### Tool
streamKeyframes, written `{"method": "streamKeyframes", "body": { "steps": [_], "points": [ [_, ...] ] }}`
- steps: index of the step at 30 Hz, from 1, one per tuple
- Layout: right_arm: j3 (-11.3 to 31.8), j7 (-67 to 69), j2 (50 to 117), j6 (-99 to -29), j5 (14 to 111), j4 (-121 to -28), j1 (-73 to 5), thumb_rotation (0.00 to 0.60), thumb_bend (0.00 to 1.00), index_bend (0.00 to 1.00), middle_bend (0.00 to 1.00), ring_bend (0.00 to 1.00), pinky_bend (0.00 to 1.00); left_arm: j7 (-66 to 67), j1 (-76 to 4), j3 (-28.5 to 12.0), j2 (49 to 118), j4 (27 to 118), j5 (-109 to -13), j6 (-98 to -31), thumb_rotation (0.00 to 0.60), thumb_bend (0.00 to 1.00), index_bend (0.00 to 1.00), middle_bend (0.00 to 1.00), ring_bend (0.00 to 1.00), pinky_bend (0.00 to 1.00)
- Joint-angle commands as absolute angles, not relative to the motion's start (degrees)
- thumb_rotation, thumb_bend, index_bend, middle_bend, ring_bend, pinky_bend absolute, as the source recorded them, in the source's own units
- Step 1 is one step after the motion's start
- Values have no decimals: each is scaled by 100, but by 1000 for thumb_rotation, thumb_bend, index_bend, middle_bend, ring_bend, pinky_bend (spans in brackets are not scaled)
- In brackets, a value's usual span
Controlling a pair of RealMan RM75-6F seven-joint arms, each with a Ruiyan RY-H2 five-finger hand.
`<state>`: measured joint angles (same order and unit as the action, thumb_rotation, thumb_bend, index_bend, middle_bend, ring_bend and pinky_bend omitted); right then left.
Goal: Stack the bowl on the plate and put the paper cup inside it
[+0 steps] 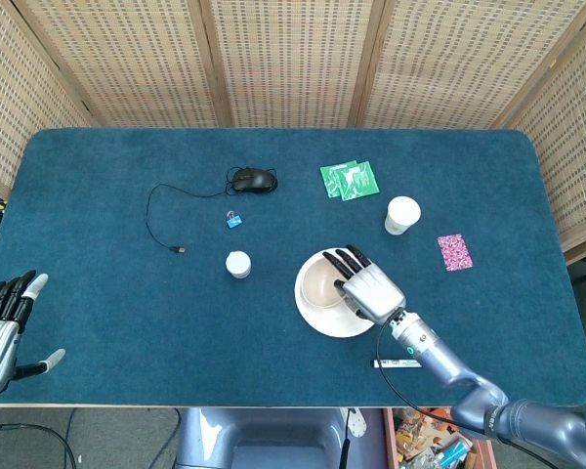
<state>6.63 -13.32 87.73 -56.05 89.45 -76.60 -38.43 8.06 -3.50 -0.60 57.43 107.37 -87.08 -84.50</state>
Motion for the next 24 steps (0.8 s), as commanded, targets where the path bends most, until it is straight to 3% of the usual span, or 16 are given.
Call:
{"method": "streamKeyframes", "body": {
  "steps": [1,5,7,9,11,24],
  "points": [
    [644,-1315,8829,-5620,8915,-7604,-3867,600,529,656,0,0,0,799,-352,-60,5742,10739,-8706,-8448,600,0,0,0,0,0],
    [606,-1354,8867,-5645,8906,-7529,-3890,600,529,631,0,0,0,767,-350,-64,5725,10746,-8691,-8457,600,0,0,0,0,0],
    [554,-1347,8841,-5629,8912,-7523,-3890,600,517,483,0,0,0,739,-345,-67,5714,10745,-8684,-8468,600,0,0,0,0,0],
    [491,-1328,8779,-5601,8933,-7550,-3888,600,473,223,0,0,0,723,-344,-69,5707,10741,-8679,-8471,600,0,0,0,0,0],
    [424,-1297,8676,-5571,8944,-7651,-3874,600,439,109,0,0,0,721,-349,-70,5702,10742,-8673,-8463,600,0,0,0,0,0],
    [119,-1568,7868,-6074,9229,-8493,-3568,600,416,74,0,0,0,782,-356,-51,5719,10754,-8683,-8453,600,0,0,0,0,0]
  ]
}}
